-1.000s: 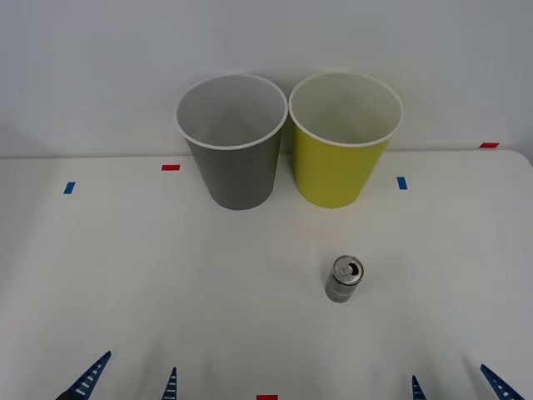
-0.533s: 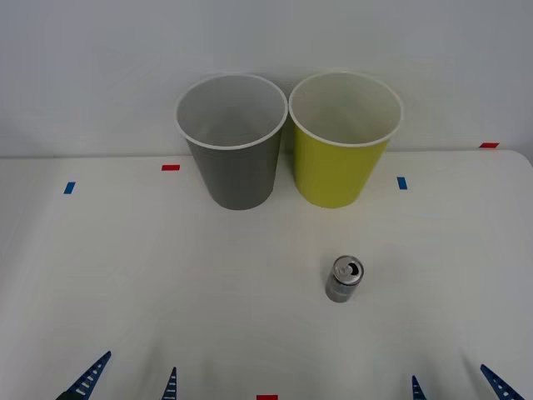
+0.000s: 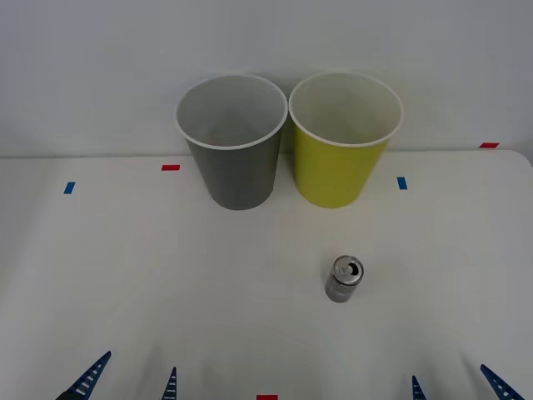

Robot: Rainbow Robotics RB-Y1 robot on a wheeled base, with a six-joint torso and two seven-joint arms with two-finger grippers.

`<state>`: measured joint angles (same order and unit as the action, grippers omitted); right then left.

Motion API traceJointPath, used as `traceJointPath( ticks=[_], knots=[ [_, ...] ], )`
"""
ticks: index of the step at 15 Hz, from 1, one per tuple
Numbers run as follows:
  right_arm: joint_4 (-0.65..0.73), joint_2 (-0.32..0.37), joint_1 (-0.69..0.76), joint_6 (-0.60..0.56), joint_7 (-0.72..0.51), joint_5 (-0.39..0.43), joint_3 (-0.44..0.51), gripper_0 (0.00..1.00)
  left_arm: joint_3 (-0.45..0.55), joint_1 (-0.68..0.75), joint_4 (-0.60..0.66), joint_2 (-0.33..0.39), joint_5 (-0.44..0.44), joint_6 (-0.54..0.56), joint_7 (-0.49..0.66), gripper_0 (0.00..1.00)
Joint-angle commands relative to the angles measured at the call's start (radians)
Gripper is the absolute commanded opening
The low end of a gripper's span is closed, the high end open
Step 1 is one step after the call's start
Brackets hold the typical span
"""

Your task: Put cans in the gray bin and PET bottles in the light green bin.

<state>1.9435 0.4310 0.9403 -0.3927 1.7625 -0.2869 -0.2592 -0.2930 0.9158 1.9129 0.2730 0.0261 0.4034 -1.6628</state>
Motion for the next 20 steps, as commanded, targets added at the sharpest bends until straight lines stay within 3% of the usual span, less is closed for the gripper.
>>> traceJointPath(
  ticks=[1, 20],
  knots=[
    [0.000, 0.000, 0.000, 0.000, 0.000, 0.000, 0.000, 1.00, 0.000, 0.000, 0.000, 0.000, 0.000, 0.000, 0.000, 1.00],
    [-0.034, -0.008, -0.012, 0.008, 0.002, 0.002, -0.011, 1.00, 0.000, 0.000, 0.000, 0.000, 0.000, 0.000, 0.000, 1.00]
  ],
)
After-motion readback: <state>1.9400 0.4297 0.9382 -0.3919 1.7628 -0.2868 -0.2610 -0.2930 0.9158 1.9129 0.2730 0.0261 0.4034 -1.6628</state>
